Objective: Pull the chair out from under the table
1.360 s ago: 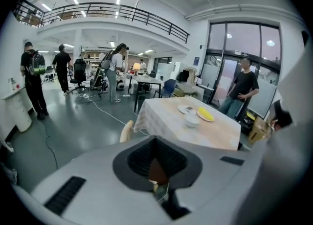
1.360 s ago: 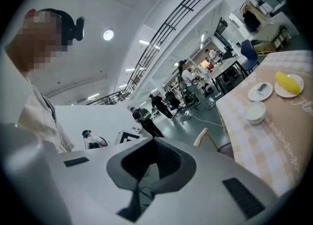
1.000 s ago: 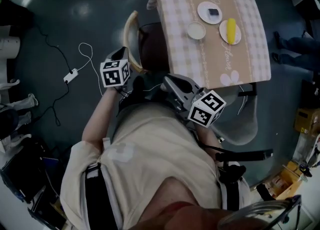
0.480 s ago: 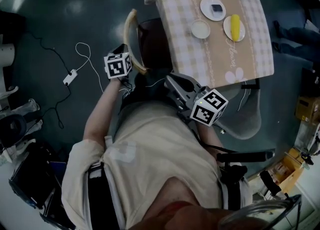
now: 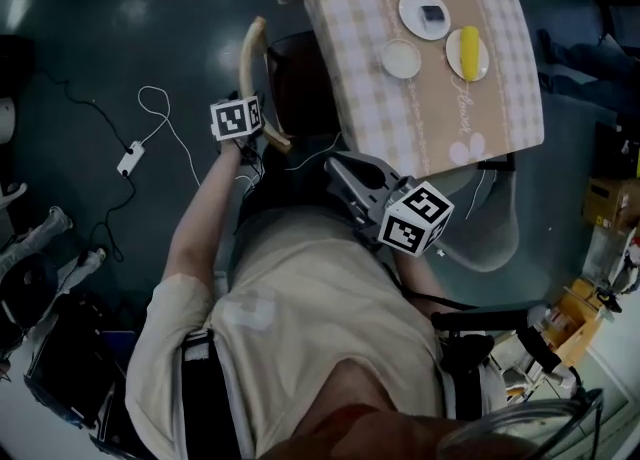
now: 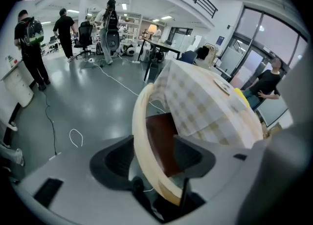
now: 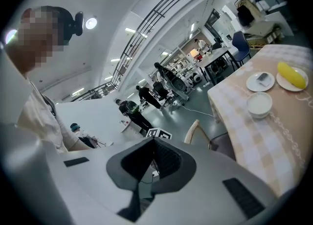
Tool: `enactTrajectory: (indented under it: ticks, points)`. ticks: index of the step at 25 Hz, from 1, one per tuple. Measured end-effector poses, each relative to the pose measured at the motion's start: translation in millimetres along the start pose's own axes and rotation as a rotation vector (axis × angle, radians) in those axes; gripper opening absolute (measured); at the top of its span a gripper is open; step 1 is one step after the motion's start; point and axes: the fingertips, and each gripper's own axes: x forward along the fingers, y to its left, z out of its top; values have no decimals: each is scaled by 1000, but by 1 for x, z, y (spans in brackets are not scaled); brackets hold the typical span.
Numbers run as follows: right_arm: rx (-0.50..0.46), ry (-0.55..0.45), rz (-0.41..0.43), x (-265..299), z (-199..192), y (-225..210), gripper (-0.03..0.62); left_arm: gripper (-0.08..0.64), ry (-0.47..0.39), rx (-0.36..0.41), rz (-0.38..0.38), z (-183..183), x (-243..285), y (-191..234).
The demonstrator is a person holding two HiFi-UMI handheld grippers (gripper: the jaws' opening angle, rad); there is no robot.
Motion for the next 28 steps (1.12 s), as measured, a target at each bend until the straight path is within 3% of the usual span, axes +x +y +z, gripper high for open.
enactTrajectory:
  ticks: [12, 19, 28]
  points:
    - [37, 8, -72, -10, -10, -12, 9, 236, 188, -87, 10, -36, 52, 15]
    - [45, 13, -112, -13, -18, -16, 9, 236, 250, -190, -25, -56, 71, 15]
    - [70, 0, -173, -26, -25, -26, 9, 205, 301, -206, -46, -62, 94, 15]
